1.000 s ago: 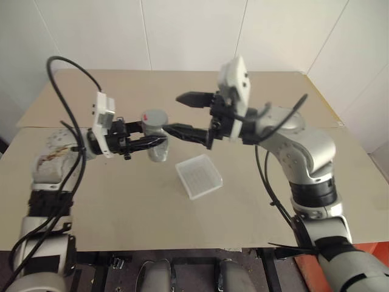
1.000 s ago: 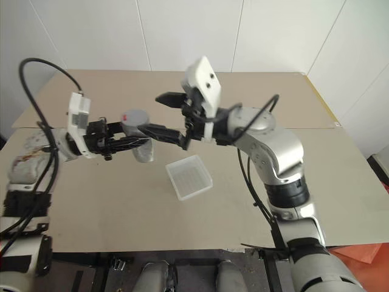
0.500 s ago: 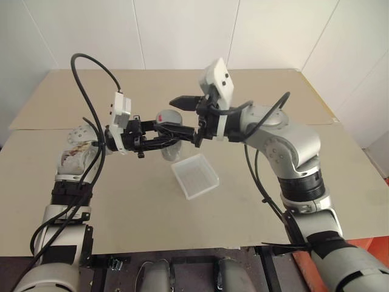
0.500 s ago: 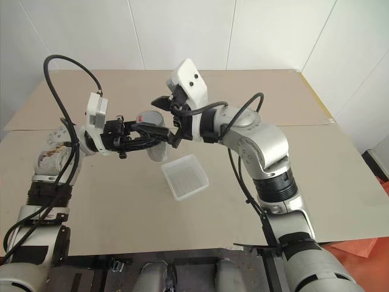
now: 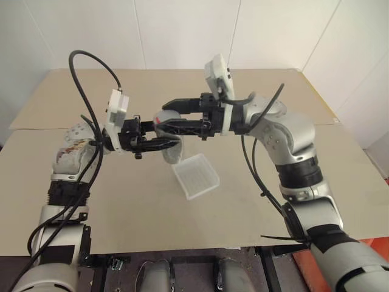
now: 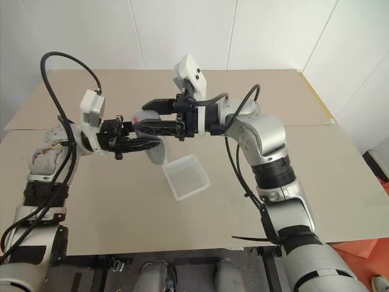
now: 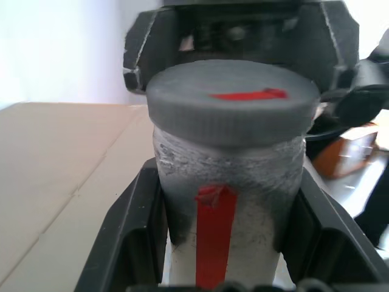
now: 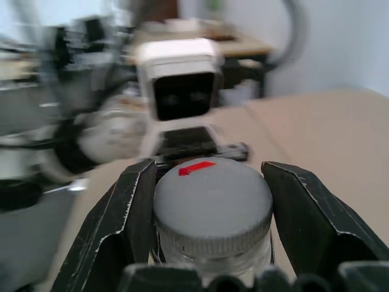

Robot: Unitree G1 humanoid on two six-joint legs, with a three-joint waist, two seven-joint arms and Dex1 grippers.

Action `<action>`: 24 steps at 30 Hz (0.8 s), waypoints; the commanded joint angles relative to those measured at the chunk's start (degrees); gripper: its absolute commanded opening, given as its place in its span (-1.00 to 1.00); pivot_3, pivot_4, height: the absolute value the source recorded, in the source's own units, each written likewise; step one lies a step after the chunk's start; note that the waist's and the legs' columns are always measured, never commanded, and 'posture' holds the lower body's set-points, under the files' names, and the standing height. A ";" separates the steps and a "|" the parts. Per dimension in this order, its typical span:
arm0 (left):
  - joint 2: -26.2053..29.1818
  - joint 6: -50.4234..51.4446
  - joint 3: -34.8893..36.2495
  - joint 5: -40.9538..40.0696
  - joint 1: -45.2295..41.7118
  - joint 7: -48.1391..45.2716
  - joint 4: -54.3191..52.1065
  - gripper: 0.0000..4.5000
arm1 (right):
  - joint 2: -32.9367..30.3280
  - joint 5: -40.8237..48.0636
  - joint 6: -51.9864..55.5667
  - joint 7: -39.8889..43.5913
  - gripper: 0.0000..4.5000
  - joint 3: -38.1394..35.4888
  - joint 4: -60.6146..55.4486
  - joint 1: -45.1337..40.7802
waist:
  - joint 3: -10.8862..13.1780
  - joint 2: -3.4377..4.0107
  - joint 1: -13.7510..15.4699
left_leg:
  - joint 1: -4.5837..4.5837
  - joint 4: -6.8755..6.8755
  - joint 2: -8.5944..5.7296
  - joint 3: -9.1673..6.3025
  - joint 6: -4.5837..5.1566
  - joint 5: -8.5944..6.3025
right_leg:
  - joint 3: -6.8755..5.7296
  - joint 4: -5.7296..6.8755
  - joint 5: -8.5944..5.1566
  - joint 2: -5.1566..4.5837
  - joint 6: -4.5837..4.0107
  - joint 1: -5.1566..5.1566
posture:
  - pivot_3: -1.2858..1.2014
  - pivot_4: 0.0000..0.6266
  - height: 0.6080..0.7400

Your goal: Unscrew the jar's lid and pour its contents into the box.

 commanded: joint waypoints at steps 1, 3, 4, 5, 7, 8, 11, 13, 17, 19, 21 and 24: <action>1.28 2.78 -0.50 -3.87 -2.72 -5.64 -4.79 0.09 | 0.72 -1.07 -7.89 14.62 0.20 2.99 6.98 -3.97 | 0.00 0.00 -0.02 | 0.01 0.00 0.01 0.00 0.00 0.00 | 0.00 0.01 0.00 0.01 0.00 0.00 | 0.03 -0.52 1.00; 2.40 2.95 -2.01 -4.65 -2.75 -6.89 -5.97 0.09 | 1.80 -1.23 -11.20 22.28 0.20 3.00 13.60 -6.94 | 0.00 0.00 -0.07 | 0.02 0.01 0.01 0.00 0.00 0.00 | 0.01 0.01 0.00 0.01 0.00 0.00 | 0.03 -0.52 1.00; 2.78 2.69 -2.61 -4.78 -2.80 -7.06 -6.25 0.09 | 2.16 -1.26 -12.54 24.56 0.20 3.02 16.06 -7.98 | 0.00 0.01 -0.07 | 0.02 0.01 0.01 0.00 -0.01 0.00 | 0.01 0.01 0.00 0.01 0.00 0.00 | 0.03 -0.52 1.00; 2.85 2.20 -2.89 -4.66 -2.92 -7.09 -6.06 0.09 | 2.92 -2.50 -14.21 25.32 0.20 2.96 18.99 -9.20 | 0.01 0.01 -0.08 | 0.02 0.02 0.01 0.00 -0.01 0.01 | 0.02 0.02 0.00 0.02 0.00 -0.01 | 0.03 -0.52 1.00; 2.73 1.59 -2.94 -4.29 -3.13 -7.09 -5.48 0.09 | 3.98 -4.48 -16.57 25.48 0.20 2.74 22.86 -10.72 | 0.01 0.01 -0.09 | 0.04 0.01 0.02 -0.01 -0.02 0.01 | 0.01 0.06 0.00 0.02 0.00 -0.01 | 0.03 -0.52 1.00; 2.50 1.09 -2.61 -3.68 -3.17 -7.09 -4.92 0.09 | 4.49 -5.35 -18.15 24.04 0.20 2.15 23.95 -10.88 | 0.01 0.01 -0.07 | 0.04 0.01 0.03 -0.01 -0.02 0.01 | 0.01 0.09 0.00 0.02 0.00 -0.01 | 0.03 -0.52 1.00; 2.22 0.25 -1.02 -2.26 -1.86 -5.60 -4.08 0.09 | 4.50 -5.55 -17.50 16.20 0.52 -0.93 21.64 -9.14 | 0.01 0.02 0.11 | 0.01 0.01 0.02 0.00 -0.03 0.02 | 0.01 0.12 0.00 0.01 0.00 -0.01 | 0.03 -0.52 1.00; 2.19 -0.25 -0.50 -1.70 -1.07 -4.87 -4.15 0.09 | 4.19 -5.09 -15.82 13.26 0.72 -2.36 18.94 -7.98 | 0.01 0.02 0.30 | -0.02 0.02 0.01 0.00 -0.08 0.04 | -0.02 0.11 0.00 -0.03 0.00 -0.01 | 0.03 -0.52 1.00; 1.64 -1.46 0.83 -0.12 0.77 -0.99 -2.84 0.09 | 1.91 -5.60 -10.88 1.98 0.99 -4.90 5.77 -1.60 | 0.01 0.02 0.35 | -0.03 0.04 0.01 0.00 -0.17 0.10 | -0.04 0.11 0.00 -0.05 0.00 0.00 | 0.03 -0.52 1.00; 1.68 -2.07 1.06 0.55 1.67 -0.16 -2.35 0.09 | 1.03 -5.38 -6.89 -3.41 0.99 -5.73 -0.41 0.84 | 0.01 0.02 0.20 | -0.03 0.04 0.01 0.00 -0.17 0.10 | -0.02 0.14 0.00 -0.05 0.00 -0.02 | 0.03 -0.52 1.00; 1.78 -2.42 1.13 0.86 2.20 0.19 -2.20 0.09 | 0.40 -4.24 -4.10 -5.83 0.99 -6.16 -4.89 2.41 | 0.01 0.02 0.16 | -0.03 0.03 0.02 0.00 -0.17 0.10 | -0.03 0.17 0.01 -0.03 0.00 -0.05 | 0.03 -0.52 1.00; 1.62 -3.40 0.90 1.84 1.94 0.81 -0.90 0.09 | -0.11 -3.05 0.68 -10.95 0.99 -6.30 -13.30 4.95 | 0.01 0.02 0.00 | -0.02 0.02 0.04 0.00 -0.15 0.09 | -0.01 0.13 0.01 0.00 0.00 -0.09 | 0.03 -0.52 1.00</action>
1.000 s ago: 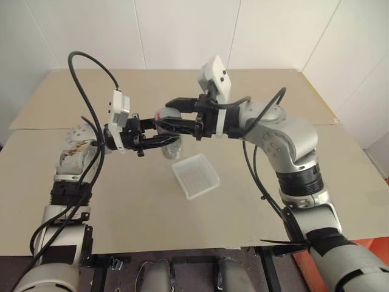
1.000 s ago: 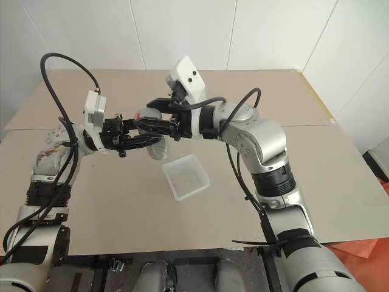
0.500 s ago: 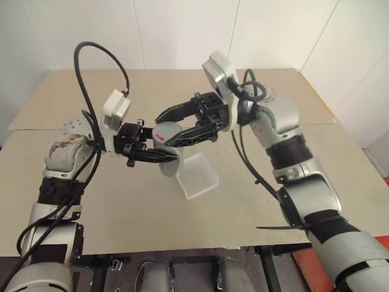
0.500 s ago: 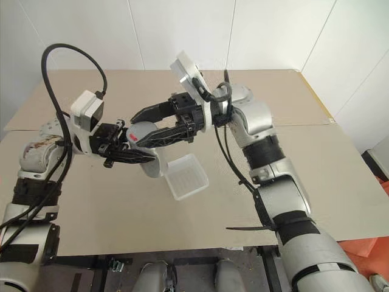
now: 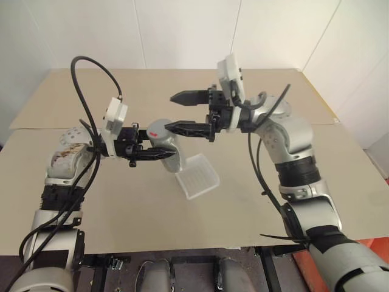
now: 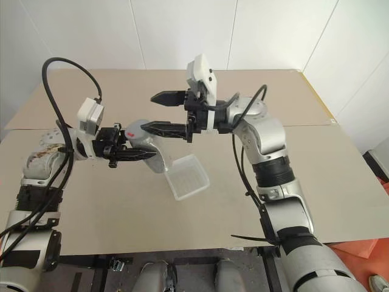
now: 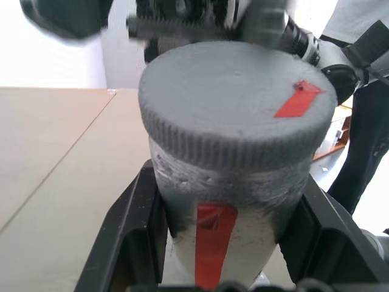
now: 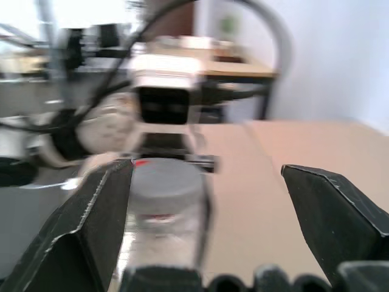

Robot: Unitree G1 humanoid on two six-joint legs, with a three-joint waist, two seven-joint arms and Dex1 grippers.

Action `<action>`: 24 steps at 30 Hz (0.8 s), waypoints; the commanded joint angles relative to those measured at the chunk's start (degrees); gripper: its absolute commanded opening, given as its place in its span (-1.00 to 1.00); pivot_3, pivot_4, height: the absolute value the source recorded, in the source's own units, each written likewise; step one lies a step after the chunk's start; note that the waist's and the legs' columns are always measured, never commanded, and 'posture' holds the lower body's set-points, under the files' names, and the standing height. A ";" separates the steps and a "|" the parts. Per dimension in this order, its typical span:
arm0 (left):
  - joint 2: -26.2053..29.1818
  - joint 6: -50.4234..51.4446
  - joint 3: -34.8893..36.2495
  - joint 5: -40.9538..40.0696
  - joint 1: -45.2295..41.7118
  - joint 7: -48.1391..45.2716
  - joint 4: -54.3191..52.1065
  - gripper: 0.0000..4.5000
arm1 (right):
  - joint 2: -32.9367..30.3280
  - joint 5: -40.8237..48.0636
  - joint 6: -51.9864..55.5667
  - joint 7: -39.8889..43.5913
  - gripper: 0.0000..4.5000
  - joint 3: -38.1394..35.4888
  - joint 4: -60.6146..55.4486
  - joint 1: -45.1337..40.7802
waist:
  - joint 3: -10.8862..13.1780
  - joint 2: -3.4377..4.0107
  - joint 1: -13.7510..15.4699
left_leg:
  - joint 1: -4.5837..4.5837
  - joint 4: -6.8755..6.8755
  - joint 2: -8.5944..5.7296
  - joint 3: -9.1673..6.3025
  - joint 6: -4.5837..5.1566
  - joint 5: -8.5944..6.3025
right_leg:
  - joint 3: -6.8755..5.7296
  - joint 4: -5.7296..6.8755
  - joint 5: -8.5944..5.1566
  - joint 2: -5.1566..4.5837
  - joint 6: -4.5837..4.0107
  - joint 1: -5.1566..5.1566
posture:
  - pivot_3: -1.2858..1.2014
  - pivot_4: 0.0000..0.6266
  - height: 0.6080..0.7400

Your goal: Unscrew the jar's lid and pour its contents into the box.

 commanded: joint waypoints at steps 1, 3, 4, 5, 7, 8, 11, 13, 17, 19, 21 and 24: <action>0.14 -1.93 1.24 0.60 -1.44 0.54 0.30 0.09 | 0.01 2.40 5.42 -6.07 0.99 -1.37 -10.61 1.05 | 0.00 0.00 -0.10 | 0.01 -0.02 0.00 0.00 0.00 0.00 | 0.01 0.00 0.00 0.00 0.00 0.00 | 0.03 -0.52 1.00; 0.08 -2.74 0.72 1.54 -2.29 0.53 1.18 0.09 | 0.50 1.57 7.72 -9.28 0.99 -0.16 -13.51 1.45 | 0.00 0.00 -0.08 | 0.02 -0.02 -0.01 0.00 0.02 -0.01 | 0.02 -0.02 0.00 0.00 0.00 0.00 | 0.03 -0.52 1.00; -0.09 -3.10 0.59 1.89 -2.82 0.60 1.69 0.09 | 0.93 1.21 8.92 -10.94 0.99 0.61 -14.82 1.51 | 0.00 0.00 -0.05 | 0.02 -0.01 -0.02 0.00 0.02 -0.01 | 0.02 -0.03 0.00 -0.01 0.00 0.01 | 0.03 -0.52 1.00; -0.23 -3.23 0.52 2.08 -3.23 0.68 2.04 0.09 | 1.28 1.02 9.78 -12.30 0.99 1.18 -15.96 1.63 | 0.00 0.00 0.00 | 0.02 -0.01 -0.02 0.01 0.02 -0.01 | 0.02 -0.04 0.00 0.00 0.00 0.00 | 0.03 -0.52 1.00; -0.51 -3.53 0.49 2.35 -3.87 0.65 2.67 0.09 | 1.73 1.09 11.47 -14.43 0.99 2.12 -18.15 1.89 | 0.00 0.00 0.06 | 0.02 -0.01 -0.02 0.00 0.02 -0.01 | 0.01 -0.05 0.00 0.00 0.00 0.01 | 0.03 -0.52 1.00; -0.58 -3.62 0.49 2.42 -4.00 0.63 2.79 0.09 | 1.87 0.55 12.15 -15.69 0.99 2.86 -19.04 1.93 | 0.00 0.00 0.06 | 0.01 -0.01 -0.03 0.00 0.03 -0.01 | 0.01 -0.04 0.00 -0.01 0.00 0.01 | 0.03 -0.52 1.00; -0.66 -3.85 0.49 2.54 -4.04 0.61 2.79 0.09 | 2.50 -0.67 13.83 -18.78 0.99 5.00 -20.47 2.08 | 0.00 0.00 0.05 | 0.01 0.00 -0.04 0.00 0.07 -0.04 | 0.01 -0.03 0.00 -0.02 0.00 0.04 | 0.03 -0.52 1.00; -0.62 -3.65 0.56 2.33 -3.92 0.47 2.44 0.09 | 3.40 -1.58 14.25 -20.89 0.99 5.98 -20.18 2.20 | 0.00 0.00 0.05 | 0.00 0.00 -0.03 0.00 0.07 -0.03 | 0.01 -0.03 0.00 -0.01 0.00 0.03 | 0.03 -0.52 1.00; -0.47 -3.13 0.69 1.97 -3.69 0.49 1.71 0.09 | 5.05 -3.82 13.29 -23.96 0.99 6.55 -16.92 1.65 | 0.00 0.00 0.01 | 0.01 0.00 -0.03 0.00 0.06 -0.03 | 0.01 -0.05 0.00 0.00 0.00 0.03 | 0.03 -0.52 1.00; -0.34 -2.96 0.75 1.92 -3.53 0.58 1.42 0.09 | 5.14 -4.12 13.04 -24.16 0.99 6.71 -16.41 1.68 | 0.00 0.00 0.01 | 0.01 0.00 -0.03 0.00 0.06 -0.03 | 0.01 -0.05 0.00 -0.01 0.00 0.02 | 0.03 -0.52 1.00; -0.12 -2.61 0.94 1.70 -3.46 0.66 1.15 0.09 | 4.93 -4.28 12.78 -24.23 0.99 6.66 -16.16 1.74 | 0.00 0.00 0.01 | 0.01 -0.01 -0.03 0.00 0.07 -0.03 | 0.01 -0.04 0.00 -0.01 0.00 0.03 | 0.03 -0.52 1.00; 0.23 -2.37 1.24 1.65 -3.30 1.06 0.96 0.09 | 4.30 -3.57 12.98 -23.69 0.99 5.93 -16.33 1.95 | 0.00 0.00 0.03 | 0.00 -0.01 -0.03 0.00 0.08 -0.04 | 0.01 -0.04 0.00 -0.01 0.00 0.04 | 0.03 -0.52 1.00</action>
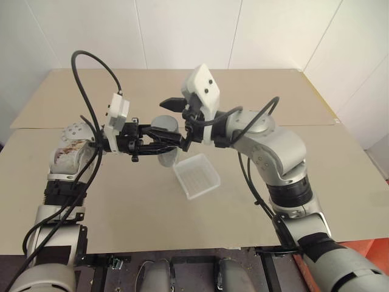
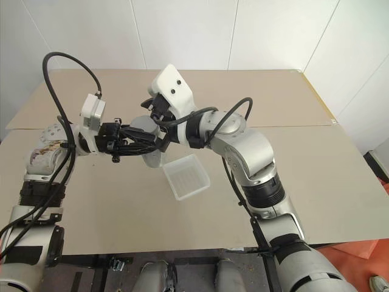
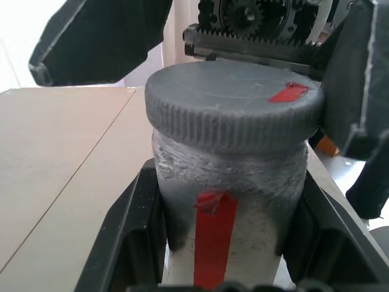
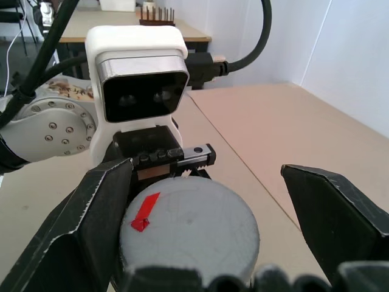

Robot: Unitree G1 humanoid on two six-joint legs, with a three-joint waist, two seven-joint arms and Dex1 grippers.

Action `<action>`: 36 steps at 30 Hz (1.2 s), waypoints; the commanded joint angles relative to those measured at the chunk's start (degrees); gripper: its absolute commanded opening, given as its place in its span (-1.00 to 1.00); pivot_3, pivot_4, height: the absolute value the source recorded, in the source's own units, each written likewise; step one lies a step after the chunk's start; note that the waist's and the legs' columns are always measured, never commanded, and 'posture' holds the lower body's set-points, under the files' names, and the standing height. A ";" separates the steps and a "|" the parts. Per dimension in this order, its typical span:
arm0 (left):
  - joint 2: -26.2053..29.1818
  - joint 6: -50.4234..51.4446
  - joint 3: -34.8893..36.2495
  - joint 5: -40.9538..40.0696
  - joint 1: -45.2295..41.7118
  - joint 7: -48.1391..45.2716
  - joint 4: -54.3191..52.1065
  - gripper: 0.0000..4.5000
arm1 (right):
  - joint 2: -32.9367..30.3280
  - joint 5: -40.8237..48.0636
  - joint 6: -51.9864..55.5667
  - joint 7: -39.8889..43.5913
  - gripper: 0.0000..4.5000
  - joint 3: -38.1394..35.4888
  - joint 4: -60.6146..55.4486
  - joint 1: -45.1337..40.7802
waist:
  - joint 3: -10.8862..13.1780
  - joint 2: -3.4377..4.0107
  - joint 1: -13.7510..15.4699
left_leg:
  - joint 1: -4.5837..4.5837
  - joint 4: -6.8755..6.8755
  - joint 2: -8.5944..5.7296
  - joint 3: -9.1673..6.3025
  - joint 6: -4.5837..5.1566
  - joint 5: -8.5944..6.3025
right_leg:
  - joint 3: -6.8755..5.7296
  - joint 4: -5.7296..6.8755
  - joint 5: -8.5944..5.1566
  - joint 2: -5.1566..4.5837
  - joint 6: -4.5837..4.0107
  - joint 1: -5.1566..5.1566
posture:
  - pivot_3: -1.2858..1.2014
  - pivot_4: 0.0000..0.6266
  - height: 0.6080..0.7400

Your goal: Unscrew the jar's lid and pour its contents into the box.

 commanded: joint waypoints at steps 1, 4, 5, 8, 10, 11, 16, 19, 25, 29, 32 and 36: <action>1.15 0.24 1.41 -0.76 -0.46 -0.07 -2.31 0.09 | -1.09 -0.09 -1.01 0.07 0.99 -1.79 -0.69 -0.52 | 0.00 0.00 -0.01 | 0.00 0.00 0.00 0.00 0.00 0.00 | 0.00 0.00 0.00 0.00 0.00 0.00 | 0.03 -0.52 1.00; 1.55 0.73 1.39 -0.86 -0.16 -0.11 -2.60 0.09 | -1.47 0.49 -1.05 0.75 0.99 -1.99 -1.13 -0.46 | 0.00 0.00 -0.03 | 0.00 0.00 0.01 0.00 0.00 0.00 | 0.00 -0.01 0.00 0.01 0.00 -0.01 | 0.03 -0.52 1.00; 1.57 0.70 1.44 -0.91 -0.08 -0.16 -2.66 0.09 | -1.53 0.63 -1.05 0.83 0.99 -2.02 -1.19 -0.47 | 0.00 0.00 -0.02 | 0.00 0.00 0.01 0.00 0.00 0.00 | 0.00 -0.02 0.00 0.01 0.00 -0.01 | 0.03 -0.52 1.00; 1.51 0.77 1.64 -1.05 -0.08 -0.09 -2.66 0.01 | -1.68 1.27 -0.91 1.12 1.00 -2.24 -1.35 -0.62 | 0.00 0.00 -0.02 | 0.00 0.00 0.01 -0.01 0.00 0.00 | 0.00 -0.01 0.00 0.01 0.00 -0.01 | 0.03 -0.52 1.00; 1.40 0.95 1.88 -1.27 -0.14 0.15 -2.61 -0.10 | -1.74 1.62 -0.84 1.26 1.00 -2.36 -1.40 -0.71 | 0.00 0.00 -0.02 | 0.00 0.00 0.01 -0.01 0.00 0.00 | 0.00 -0.01 0.00 0.01 0.00 -0.01 | 0.03 -0.52 1.00; 1.37 0.93 1.95 -1.31 -0.12 0.24 -2.63 -0.11 | -1.79 1.74 -0.84 1.35 1.00 -2.39 -1.49 -0.72 | 0.00 0.00 -0.02 | 0.00 0.00 0.01 -0.01 0.00 0.00 | 0.00 -0.01 0.00 0.01 0.00 -0.01 | 0.03 -0.52 1.00; 1.35 0.67 2.16 -1.26 0.20 0.78 -3.01 -0.11 | -1.74 2.07 -0.95 1.72 1.00 -2.63 -1.50 -0.84 | 0.00 0.00 -0.02 | 0.00 0.00 0.01 -0.01 0.00 0.00 | 0.00 -0.02 0.00 0.01 0.00 -0.01 | 0.03 -0.52 1.00; 1.33 1.11 2.49 -1.90 0.34 0.57 -3.43 -0.11 | -1.66 2.26 -1.10 1.84 1.00 -2.82 -1.12 -0.98 | 0.00 0.00 -0.02 | 0.00 0.00 0.01 -0.01 0.00 0.00 | 0.00 -0.01 0.00 0.01 0.00 -0.01 | 0.03 -0.52 1.00; 2.07 2.03 4.02 -3.37 1.39 0.56 -4.83 -0.11 | -3.68 2.38 -1.29 3.20 1.00 -3.46 -0.27 -0.46 | 0.00 0.00 -0.02 | 0.00 0.00 0.01 -0.01 0.00 0.00 | 0.00 -0.02 0.00 0.00 0.00 -0.01 | 0.03 -0.52 1.00; 2.85 2.82 4.94 -4.16 2.76 0.39 -6.29 -0.11 | -5.48 2.75 -1.32 3.74 1.00 -4.91 0.54 -0.46 | 0.00 0.00 -0.02 | 0.00 0.00 0.01 -0.01 0.00 0.00 | 0.00 -0.02 0.00 0.00 0.00 -0.01 | 0.03 -0.52 1.00; 3.45 3.14 5.30 -4.56 3.70 0.54 -7.17 -0.11 | -6.85 3.16 -1.52 4.06 1.00 -6.18 1.17 -0.46 | 0.00 0.00 -0.02 | 0.01 0.00 0.01 -0.01 0.00 0.00 | 0.00 -0.02 0.00 0.01 0.00 -0.01 | 0.03 -0.52 1.00; 4.16 3.69 5.96 -5.15 4.65 0.79 -8.16 -0.11 | -9.01 3.98 -1.97 4.46 1.00 -7.61 1.73 -0.13 | 0.00 0.00 -0.01 | 0.01 0.00 0.01 -0.01 0.00 0.00 | 0.00 -0.04 0.00 0.01 0.00 -0.01 | 0.03 -0.52 1.00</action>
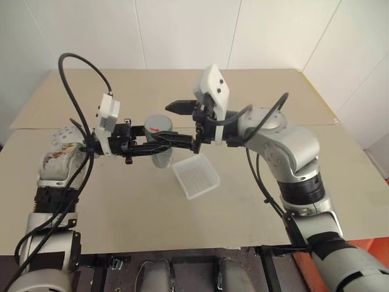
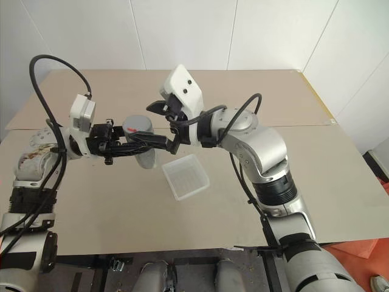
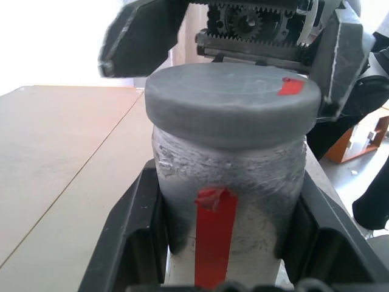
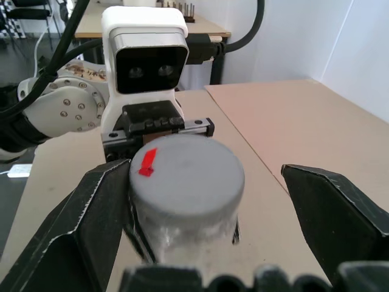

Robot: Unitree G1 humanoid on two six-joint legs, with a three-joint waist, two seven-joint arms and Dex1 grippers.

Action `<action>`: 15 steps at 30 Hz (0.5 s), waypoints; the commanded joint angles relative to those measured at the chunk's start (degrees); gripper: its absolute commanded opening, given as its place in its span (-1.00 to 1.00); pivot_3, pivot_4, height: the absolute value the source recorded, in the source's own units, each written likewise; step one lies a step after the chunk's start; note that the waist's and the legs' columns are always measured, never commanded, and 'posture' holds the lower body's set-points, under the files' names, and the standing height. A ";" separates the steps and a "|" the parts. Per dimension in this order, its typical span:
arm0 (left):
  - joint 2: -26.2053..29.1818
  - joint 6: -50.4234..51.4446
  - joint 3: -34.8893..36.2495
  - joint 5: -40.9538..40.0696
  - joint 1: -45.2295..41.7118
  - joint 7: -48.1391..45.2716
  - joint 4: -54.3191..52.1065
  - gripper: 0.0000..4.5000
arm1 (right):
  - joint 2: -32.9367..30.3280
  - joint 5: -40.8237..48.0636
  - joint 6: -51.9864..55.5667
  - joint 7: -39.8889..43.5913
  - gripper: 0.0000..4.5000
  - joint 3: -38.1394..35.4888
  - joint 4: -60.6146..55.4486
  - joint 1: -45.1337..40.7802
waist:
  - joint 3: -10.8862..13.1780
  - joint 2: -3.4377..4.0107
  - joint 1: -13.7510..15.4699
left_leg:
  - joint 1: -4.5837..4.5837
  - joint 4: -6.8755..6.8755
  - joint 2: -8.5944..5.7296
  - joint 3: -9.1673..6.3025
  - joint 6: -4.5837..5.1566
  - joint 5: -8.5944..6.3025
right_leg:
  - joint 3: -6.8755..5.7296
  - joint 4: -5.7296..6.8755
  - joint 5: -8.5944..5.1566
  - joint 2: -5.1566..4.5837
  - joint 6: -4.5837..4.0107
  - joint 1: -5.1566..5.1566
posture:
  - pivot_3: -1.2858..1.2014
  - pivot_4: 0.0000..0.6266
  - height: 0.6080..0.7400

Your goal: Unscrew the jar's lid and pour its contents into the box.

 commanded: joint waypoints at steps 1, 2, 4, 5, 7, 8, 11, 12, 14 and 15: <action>1.75 -0.12 2.58 -2.47 0.82 -1.36 -3.74 -0.11 | -3.51 -0.74 -1.73 -1.55 1.00 -6.65 1.34 0.02 | 0.00 0.00 0.00 | 0.00 0.00 0.00 0.00 0.00 0.00 | 0.00 0.00 0.00 0.00 0.00 0.00 | 0.03 -0.52 1.00; 1.89 -0.06 2.74 -2.58 1.05 -1.31 -3.95 -0.11 | -3.94 -0.44 -1.64 -1.53 1.00 -7.16 1.46 0.15 | 0.00 0.00 0.06 | 0.00 0.00 0.00 0.00 0.00 0.00 | 0.00 0.00 0.00 -0.01 0.00 0.00 | 0.03 -0.52 1.00; 2.15 0.06 2.95 -2.82 1.41 -1.27 -4.28 -0.11 | -4.71 -0.15 -1.73 -1.38 1.00 -7.89 1.75 0.43 | 0.00 0.00 0.35 | 0.00 0.00 -0.02 0.01 0.02 -0.01 | -0.03 -0.04 0.00 -0.05 0.00 0.04 | 0.03 -0.52 1.00; 2.28 0.15 3.06 -2.94 1.61 -1.29 -4.49 -0.11 | -5.08 -0.14 -1.85 -1.28 1.00 -8.20 1.83 0.63 | 0.00 0.00 0.32 | 0.00 0.00 -0.02 0.01 0.02 -0.01 | -0.03 -0.06 0.00 -0.04 0.00 0.04 | 0.03 -0.52 1.00; 2.32 0.17 3.24 -2.96 1.85 -1.11 -4.68 -0.11 | -5.72 -0.01 -1.75 -1.08 1.00 -8.90 1.79 0.99 | 0.00 0.00 0.14 | 0.00 -0.01 0.00 0.01 0.02 -0.01 | -0.02 -0.06 0.00 -0.02 0.00 0.02 | 0.03 -0.52 1.00; 2.26 0.12 3.27 -2.91 1.88 -0.97 -4.68 -0.11 | -5.90 0.10 -1.65 -0.96 1.00 -9.10 1.58 1.14 | 0.00 0.00 0.08 | 0.00 -0.01 -0.01 0.01 0.01 -0.01 | -0.01 -0.06 0.00 -0.01 0.00 0.01 | 0.03 -0.52 1.00; 1.46 -0.70 2.82 -2.38 1.44 -0.30 -3.87 -0.11 | -6.19 1.14 -1.04 -0.30 1.00 -9.20 -0.60 1.61 | 0.00 0.00 -0.10 | 0.01 -0.01 0.00 0.02 0.01 -0.01 | 0.03 -0.06 0.00 -0.01 0.00 0.00 | 0.03 -0.52 1.00; 0.97 -1.04 2.52 -2.12 1.02 0.01 -3.33 -0.11 | -5.93 1.93 -0.74 -0.05 1.00 -9.11 -1.83 1.63 | 0.00 0.00 -0.09 | 0.01 -0.01 0.00 0.02 0.01 -0.01 | 0.03 -0.06 0.00 0.00 0.00 -0.02 | 0.03 -0.52 1.00; -0.07 -1.75 1.87 -1.42 0.03 0.63 -2.03 -0.11 | -4.70 4.03 0.21 0.14 1.00 -8.83 -4.12 1.37 | 0.00 0.00 -0.02 | 0.01 -0.01 0.00 0.02 0.01 -0.01 | 0.02 -0.06 0.00 0.00 0.00 -0.02 | 0.03 -0.52 1.00; -0.51 -2.08 1.57 -1.06 -0.37 0.70 -1.46 -0.11 | -3.91 4.77 0.72 -0.13 1.00 -8.45 -5.13 1.21 | 0.00 0.00 -0.02 | 0.01 -0.01 0.00 0.01 0.01 -0.01 | 0.02 -0.05 0.00 0.00 0.00 -0.01 | 0.03 -0.52 1.00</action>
